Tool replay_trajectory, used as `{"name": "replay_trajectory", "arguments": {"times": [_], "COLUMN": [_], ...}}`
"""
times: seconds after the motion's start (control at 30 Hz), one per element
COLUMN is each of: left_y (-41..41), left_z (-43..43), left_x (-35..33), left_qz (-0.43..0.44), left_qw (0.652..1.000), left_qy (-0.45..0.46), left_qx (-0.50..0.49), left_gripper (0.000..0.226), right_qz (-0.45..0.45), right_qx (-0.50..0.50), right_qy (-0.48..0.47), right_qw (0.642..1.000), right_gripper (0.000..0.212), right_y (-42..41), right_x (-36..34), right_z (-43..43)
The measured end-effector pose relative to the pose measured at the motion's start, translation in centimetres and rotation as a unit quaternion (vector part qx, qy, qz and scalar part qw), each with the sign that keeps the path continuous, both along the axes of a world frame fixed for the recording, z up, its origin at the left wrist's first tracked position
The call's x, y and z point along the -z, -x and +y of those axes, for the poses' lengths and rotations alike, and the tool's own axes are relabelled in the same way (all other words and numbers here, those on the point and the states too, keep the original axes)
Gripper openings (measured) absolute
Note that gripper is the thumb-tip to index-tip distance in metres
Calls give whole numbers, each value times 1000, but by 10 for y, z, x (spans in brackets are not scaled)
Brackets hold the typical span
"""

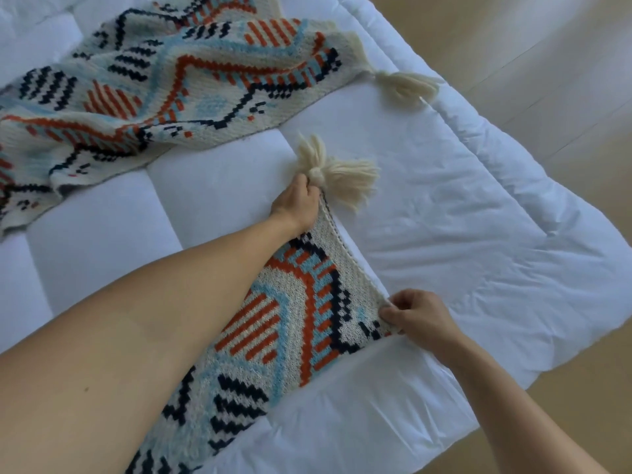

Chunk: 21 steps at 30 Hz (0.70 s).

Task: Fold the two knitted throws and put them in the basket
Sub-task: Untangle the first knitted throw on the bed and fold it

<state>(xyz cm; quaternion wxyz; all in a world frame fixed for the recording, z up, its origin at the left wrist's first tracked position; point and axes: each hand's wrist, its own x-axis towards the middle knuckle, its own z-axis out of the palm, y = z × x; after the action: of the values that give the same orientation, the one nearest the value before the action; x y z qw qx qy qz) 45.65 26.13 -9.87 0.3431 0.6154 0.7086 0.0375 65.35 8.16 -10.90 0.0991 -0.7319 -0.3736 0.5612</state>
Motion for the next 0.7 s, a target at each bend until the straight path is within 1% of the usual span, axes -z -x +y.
{"name": "replay_trajectory", "arguments": {"times": [0.07, 0.1, 0.17, 0.23, 0.3, 0.33, 0.37, 0.43, 0.47, 0.53, 0.63, 0.7], "left_y": [5, 9, 19, 34, 49, 55, 59, 59, 57, 51, 46, 44], "left_z": [-4, -6, -13, -22, -28, -30, -30, -29, -28, -27, -26, -27], "left_x": [3, 3, -2, -4, -4, -4, -4, -3, -4, -2, 7, 13], "left_qz": [-9, -15, -14, 15, 63, 78, 81, 58, 46, 52, 85, 87], "left_qw": [999, 999, 999, 999, 996, 994, 993, 993, 992, 990, 983, 983], "left_qy": [33, 36, 20, -1, 8, 25, 40, 48, 35, -19, -89, -92], "left_qx": [9, 11, 21, 46, 65, 67, 71, 96, 110, 128, 133, 134], "left_gripper": [25, 26, 37, 50, 55, 54, 51, 42, 36, 30, 33, 37], "right_qz": [-25, -39, -64, -66, -56, -62, -79, -122, -142, -174, -216, -225], "right_qx": [-36, -51, -97, -137, -142, -149, -165, -217, -233, -221, -181, -177], "right_qy": [28, 34, 36, 20, -2, -16, -35, -81, -104, -135, -151, -144], "right_qw": [999, 997, 993, 988, 988, 987, 982, 965, 957, 950, 947, 947], "right_gripper": [13, 14, 14, 18, 42, 48, 47, 40, 38, 42, 46, 46], "right_y": [2, 3, 7, 16, 28, 34, 40, 50, 52, 50, 42, 43], "right_x": [-2, -3, -10, -17, -18, -18, -17, -14, -12, -9, -1, 4], "right_z": [6, 9, 17, 26, 36, 42, 46, 50, 50, 48, 46, 44]}}
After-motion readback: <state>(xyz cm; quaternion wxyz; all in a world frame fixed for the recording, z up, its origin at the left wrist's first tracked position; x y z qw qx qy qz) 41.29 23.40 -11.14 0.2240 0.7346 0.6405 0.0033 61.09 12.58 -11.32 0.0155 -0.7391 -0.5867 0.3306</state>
